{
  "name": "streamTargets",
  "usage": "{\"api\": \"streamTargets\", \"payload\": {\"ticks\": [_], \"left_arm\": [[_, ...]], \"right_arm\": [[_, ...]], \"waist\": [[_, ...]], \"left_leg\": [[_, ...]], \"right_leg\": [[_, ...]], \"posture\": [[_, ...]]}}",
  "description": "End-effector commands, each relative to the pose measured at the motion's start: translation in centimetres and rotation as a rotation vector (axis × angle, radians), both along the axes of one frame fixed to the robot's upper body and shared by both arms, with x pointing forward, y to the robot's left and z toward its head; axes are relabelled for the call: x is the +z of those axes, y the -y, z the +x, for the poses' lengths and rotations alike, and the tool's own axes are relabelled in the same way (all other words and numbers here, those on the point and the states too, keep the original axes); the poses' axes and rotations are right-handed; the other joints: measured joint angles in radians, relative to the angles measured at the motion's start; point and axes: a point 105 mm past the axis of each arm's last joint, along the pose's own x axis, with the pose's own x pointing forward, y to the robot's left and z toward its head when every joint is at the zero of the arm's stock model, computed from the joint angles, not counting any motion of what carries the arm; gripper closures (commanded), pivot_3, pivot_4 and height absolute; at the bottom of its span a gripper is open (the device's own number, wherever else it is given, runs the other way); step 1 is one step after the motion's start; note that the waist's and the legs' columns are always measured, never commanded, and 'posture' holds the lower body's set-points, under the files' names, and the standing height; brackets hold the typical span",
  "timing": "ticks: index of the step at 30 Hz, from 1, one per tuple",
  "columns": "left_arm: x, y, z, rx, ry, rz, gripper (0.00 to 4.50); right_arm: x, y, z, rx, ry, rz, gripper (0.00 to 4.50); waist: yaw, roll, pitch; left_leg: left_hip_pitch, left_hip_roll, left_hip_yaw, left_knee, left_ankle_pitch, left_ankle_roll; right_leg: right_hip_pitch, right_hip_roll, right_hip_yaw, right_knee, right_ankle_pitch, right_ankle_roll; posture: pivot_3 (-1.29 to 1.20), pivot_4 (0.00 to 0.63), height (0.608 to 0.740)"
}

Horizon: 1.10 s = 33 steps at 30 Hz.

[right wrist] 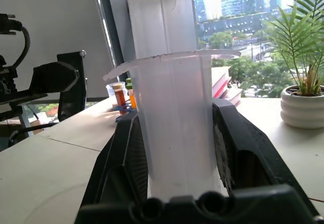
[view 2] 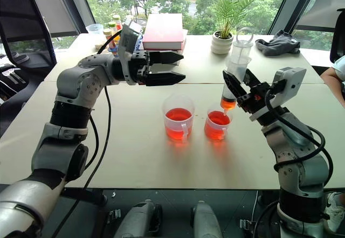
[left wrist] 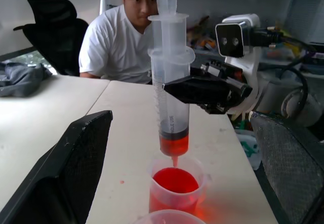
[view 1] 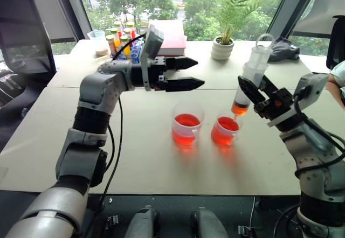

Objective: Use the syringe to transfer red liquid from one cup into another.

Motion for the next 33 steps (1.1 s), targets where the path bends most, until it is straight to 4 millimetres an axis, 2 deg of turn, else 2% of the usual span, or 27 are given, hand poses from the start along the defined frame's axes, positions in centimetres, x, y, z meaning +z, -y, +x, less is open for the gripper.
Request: {"api": "streamTargets", "payload": {"ticks": [1, 12, 19, 22, 26, 27, 33], "left_arm": [[2.4, 1.7, -0.5, -0.024, 0.069, -0.035, 0.04], [3.6, 6.2, -0.6, -0.109, 0.06, -0.06, 0.04], [3.4, 7.8, 0.2, -0.09, 0.056, -0.061, 0.04], [3.5, 8.0, 0.2, -0.097, 0.048, -0.071, 0.88], [3.9, 8.1, 0.2, -0.108, 0.037, -0.089, 2.91], [4.0, 8.2, 0.2, -0.11, 0.036, -0.092, 3.11], [3.4, 8.2, 0.2, -0.114, 0.041, -0.066, 3.11]], "right_arm": [[0.7, -0.8, -0.9, 0.005, 0.07, -0.023, 3.12], [0.6, -1.8, -1.1, 0.006, 0.083, -0.045, 3.12], [0.9, -2.1, -1.3, 0.01, 0.091, -0.057, 3.12], [1.0, -2.2, -1.3, 0.013, 0.091, -0.063, 3.12], [1.0, -2.3, -1.3, 0.014, 0.089, -0.065, 3.12], [1.0, -2.4, -1.3, 0.015, 0.088, -0.066, 3.12], [1.1, -2.5, -1.3, 0.018, 0.085, -0.069, 3.12]], "waist": [[0.001, 0.0, 0.0], [0.002, 0.0, 0.0], [0.003, 0.0, 0.0], [0.003, 0.0, 0.0], [0.003, 0.0, 0.0], [0.003, 0.0, 0.0], [0.003, 0.0, 0.0]], "left_leg": [[0.0, 0.0, 0.0, 0.0, 0.0, 0.0], [0.0, 0.0, -0.001, 0.0, 0.0, 0.0], [-0.001, 0.0, -0.001, 0.0, 0.0, 0.0], [-0.001, 0.0, -0.001, 0.0, 0.0, 0.0], [-0.001, 0.0, -0.001, 0.0, 0.0, 0.0], [-0.001, 0.0, -0.001, 0.0, 0.0, 0.0], [-0.001, 0.0, -0.001, 0.0, 0.0, 0.0]], "right_leg": [[0.0, 0.0, 0.0, 0.0, 0.0, 0.0], [0.0, 0.002, 0.0, -0.001, 0.0, 0.0], [0.0, 0.002, 0.0, -0.001, 0.0, 0.0], [0.0, 0.002, 0.0, -0.001, 0.0, 0.0], [0.0, 0.002, 0.0, -0.001, 0.0, 0.0], [0.0, 0.002, 0.0, -0.001, 0.0, 0.0], [0.0, 0.002, 0.0, -0.001, 0.0, 0.0]], "posture": [[0.0, 0.15, 0.74], [0.0, 0.15, 0.74], [0.0, 0.15, 0.74], [0.0, 0.15, 0.74], [0.0, 0.15, 0.74], [0.0, 0.15, 0.74], [0.0, 0.15, 0.74]]}}
